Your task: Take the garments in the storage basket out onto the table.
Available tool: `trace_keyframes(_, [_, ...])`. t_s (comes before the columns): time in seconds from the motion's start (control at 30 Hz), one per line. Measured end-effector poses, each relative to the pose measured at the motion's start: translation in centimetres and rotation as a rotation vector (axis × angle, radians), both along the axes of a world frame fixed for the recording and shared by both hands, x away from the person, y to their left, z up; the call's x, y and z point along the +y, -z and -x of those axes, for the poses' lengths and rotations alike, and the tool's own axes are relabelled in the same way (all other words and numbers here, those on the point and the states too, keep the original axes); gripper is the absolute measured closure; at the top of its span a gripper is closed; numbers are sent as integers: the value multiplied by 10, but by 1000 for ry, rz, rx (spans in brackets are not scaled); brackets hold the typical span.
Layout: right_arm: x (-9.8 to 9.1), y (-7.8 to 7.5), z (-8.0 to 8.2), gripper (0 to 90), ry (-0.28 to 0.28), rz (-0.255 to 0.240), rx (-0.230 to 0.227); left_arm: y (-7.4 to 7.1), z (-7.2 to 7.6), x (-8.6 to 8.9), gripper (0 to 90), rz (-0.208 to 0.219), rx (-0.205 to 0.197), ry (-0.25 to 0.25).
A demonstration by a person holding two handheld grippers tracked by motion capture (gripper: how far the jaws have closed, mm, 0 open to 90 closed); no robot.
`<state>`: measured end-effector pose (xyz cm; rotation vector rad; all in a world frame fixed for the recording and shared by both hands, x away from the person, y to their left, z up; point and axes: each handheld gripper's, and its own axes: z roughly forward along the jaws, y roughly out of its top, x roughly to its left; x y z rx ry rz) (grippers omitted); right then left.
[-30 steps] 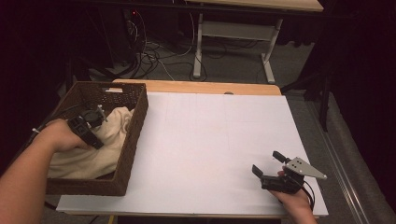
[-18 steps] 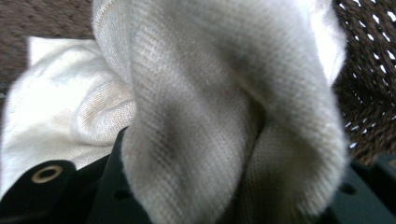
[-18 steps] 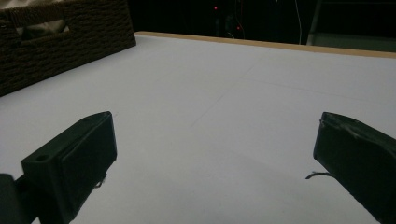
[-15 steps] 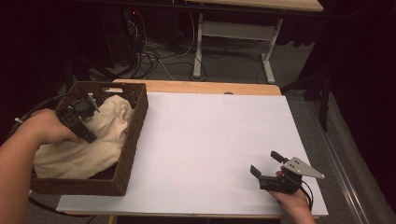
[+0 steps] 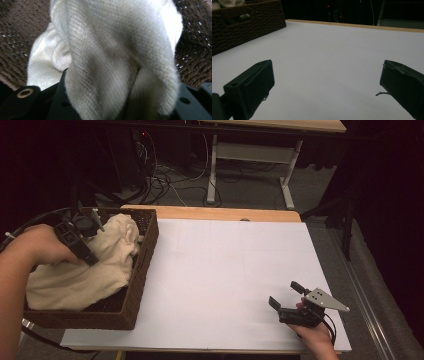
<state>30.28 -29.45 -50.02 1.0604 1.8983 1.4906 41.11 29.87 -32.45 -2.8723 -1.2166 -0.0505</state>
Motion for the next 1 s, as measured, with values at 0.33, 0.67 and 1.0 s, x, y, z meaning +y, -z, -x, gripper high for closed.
trace_keyframes(0.33, [-1,0,0,2,0,-1,2,-37,3,-6,593,-13,-47,18])
trace_keyframes(0.67, [0,-1,1,2,-2,-5,-4,-67,8,-17,593,-45,-77,38])
trace_keyframes(1.0, [0,-2,2,2,-1,-6,-5,-95,10,-32,593,-55,-119,73])
